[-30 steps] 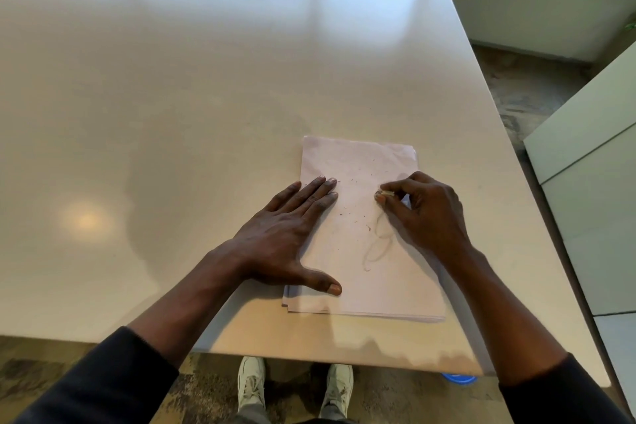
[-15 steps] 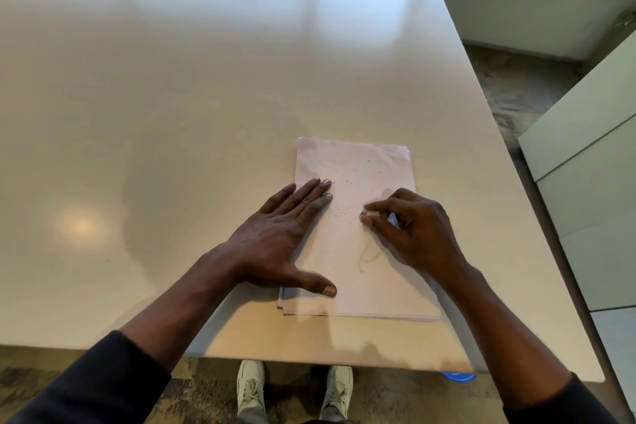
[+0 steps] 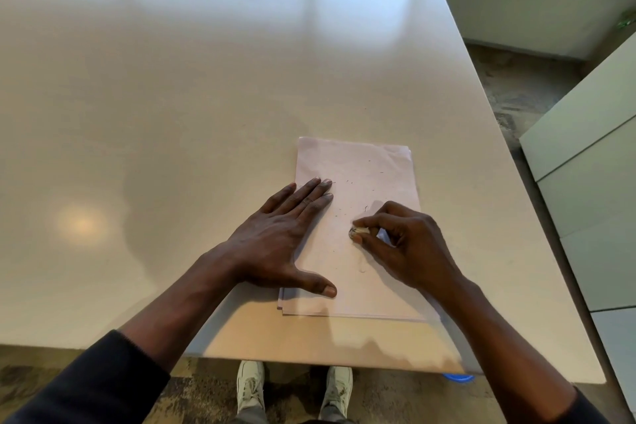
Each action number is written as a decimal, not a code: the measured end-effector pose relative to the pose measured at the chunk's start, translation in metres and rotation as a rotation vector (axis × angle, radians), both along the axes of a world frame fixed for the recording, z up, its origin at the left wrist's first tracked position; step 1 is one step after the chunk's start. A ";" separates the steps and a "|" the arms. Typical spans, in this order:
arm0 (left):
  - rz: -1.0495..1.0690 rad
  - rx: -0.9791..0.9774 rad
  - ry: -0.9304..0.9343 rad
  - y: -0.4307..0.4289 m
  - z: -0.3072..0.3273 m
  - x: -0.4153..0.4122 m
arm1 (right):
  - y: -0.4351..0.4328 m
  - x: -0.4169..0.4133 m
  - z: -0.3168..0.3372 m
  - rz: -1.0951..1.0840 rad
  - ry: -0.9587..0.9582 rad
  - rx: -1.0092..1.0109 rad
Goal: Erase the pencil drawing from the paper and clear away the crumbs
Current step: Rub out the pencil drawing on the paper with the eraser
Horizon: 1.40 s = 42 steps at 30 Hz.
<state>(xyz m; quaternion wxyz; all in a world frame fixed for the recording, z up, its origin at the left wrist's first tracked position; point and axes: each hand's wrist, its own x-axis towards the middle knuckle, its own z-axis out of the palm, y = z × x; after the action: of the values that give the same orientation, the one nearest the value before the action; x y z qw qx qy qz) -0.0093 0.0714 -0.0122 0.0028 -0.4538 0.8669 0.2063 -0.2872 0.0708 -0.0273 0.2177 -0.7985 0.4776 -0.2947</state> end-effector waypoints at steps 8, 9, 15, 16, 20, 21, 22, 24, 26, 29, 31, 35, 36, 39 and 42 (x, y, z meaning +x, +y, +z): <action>0.001 -0.009 0.009 0.001 0.001 0.000 | -0.015 -0.011 -0.001 -0.187 0.013 -0.045; 0.003 -0.005 0.012 0.001 0.001 0.000 | -0.012 -0.010 -0.001 -0.169 0.009 -0.043; 0.000 -0.001 0.005 0.000 0.001 0.000 | 0.006 -0.010 0.000 0.015 -0.012 -0.002; -0.002 -0.001 0.002 0.000 0.001 0.000 | 0.004 -0.012 0.001 0.005 -0.006 -0.005; -0.006 -0.005 -0.001 0.000 0.001 0.000 | -0.009 -0.022 -0.001 -0.157 0.010 -0.042; -0.005 -0.003 0.000 0.000 0.001 0.000 | -0.011 -0.023 -0.001 -0.178 0.006 -0.043; -0.004 -0.003 0.000 0.000 0.001 0.000 | -0.010 -0.022 -0.002 -0.182 0.003 -0.046; -0.002 -0.009 -0.005 0.001 0.001 -0.001 | -0.005 -0.020 -0.001 -0.143 -0.004 -0.055; 0.000 -0.011 -0.012 0.001 0.001 -0.001 | 0.002 -0.017 0.000 -0.061 -0.018 -0.040; 0.000 0.000 -0.010 0.000 0.001 -0.001 | 0.006 -0.018 -0.001 0.053 -0.009 -0.006; -0.001 -0.005 -0.007 0.000 0.001 -0.001 | 0.001 -0.019 -0.001 0.039 -0.006 -0.009; -0.007 -0.022 -0.019 0.000 0.001 -0.001 | -0.009 -0.018 -0.003 -0.120 -0.010 -0.052; -0.007 -0.023 -0.021 0.001 0.001 -0.001 | -0.009 -0.016 -0.004 -0.129 -0.015 -0.059; -0.001 -0.014 -0.012 0.000 0.001 -0.001 | -0.001 -0.013 -0.004 -0.059 -0.030 -0.048; -0.001 -0.007 -0.013 0.000 0.001 -0.001 | 0.004 -0.016 -0.003 0.068 -0.010 -0.003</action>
<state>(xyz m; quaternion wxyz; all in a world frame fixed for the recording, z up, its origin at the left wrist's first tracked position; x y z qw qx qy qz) -0.0098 0.0715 -0.0113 0.0066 -0.4548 0.8678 0.2002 -0.3027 0.0748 -0.0304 0.2286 -0.8133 0.4485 -0.2918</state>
